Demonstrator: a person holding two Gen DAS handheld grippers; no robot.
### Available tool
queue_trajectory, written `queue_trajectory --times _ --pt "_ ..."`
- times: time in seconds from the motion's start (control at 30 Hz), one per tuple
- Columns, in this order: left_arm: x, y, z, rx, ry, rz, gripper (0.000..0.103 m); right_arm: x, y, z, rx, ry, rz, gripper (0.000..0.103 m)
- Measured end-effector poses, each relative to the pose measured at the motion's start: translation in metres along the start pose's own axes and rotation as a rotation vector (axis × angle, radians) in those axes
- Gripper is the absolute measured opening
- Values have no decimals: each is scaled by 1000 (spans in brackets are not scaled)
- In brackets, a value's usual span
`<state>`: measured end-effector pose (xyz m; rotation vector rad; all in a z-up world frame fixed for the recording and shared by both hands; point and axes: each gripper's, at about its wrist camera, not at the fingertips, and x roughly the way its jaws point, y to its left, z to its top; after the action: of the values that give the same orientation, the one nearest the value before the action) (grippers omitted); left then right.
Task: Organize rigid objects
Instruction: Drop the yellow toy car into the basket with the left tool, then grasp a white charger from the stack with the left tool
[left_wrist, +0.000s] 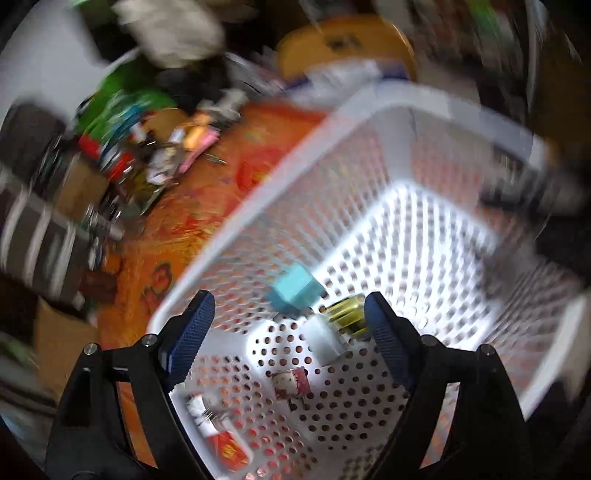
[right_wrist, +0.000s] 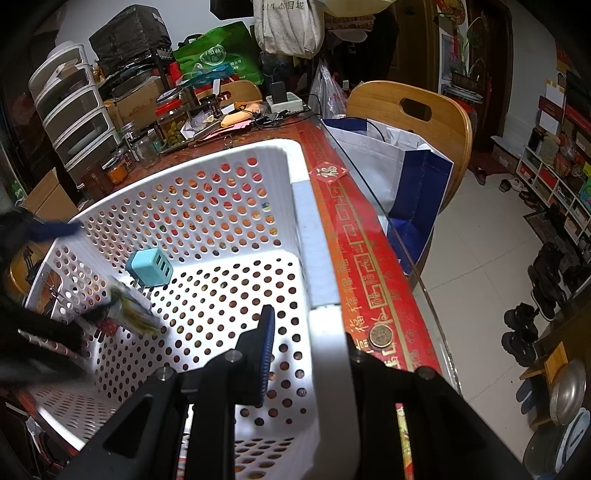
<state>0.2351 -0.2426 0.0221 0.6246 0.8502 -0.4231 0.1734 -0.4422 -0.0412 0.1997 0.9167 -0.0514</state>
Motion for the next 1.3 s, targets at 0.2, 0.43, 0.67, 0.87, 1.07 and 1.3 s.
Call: queue_trajectory --times 0.2,0.43,0.67,0.87,1.07,1.3 --pt "-68 146 -63 -343 -138 139 103 -1 -1 1 -2 1 4 22" --pt "44 247 -141 -575 101 38 103 -1 -2 2 -2 4 2 22" --pt "138 220 -136 -453 260 -47 103 1 1 3 -4 16 -23 22" --pt "173 209 -129 -454 322 -86 94 1 1 2 -13 27 -36 22" --pt "181 218 -133 -520 302 -123 68 0 0 2 -14 25 -36 22" --pt "162 220 -137 -532 234 -50 67 -1 -1 3 -13 23 -29 22"
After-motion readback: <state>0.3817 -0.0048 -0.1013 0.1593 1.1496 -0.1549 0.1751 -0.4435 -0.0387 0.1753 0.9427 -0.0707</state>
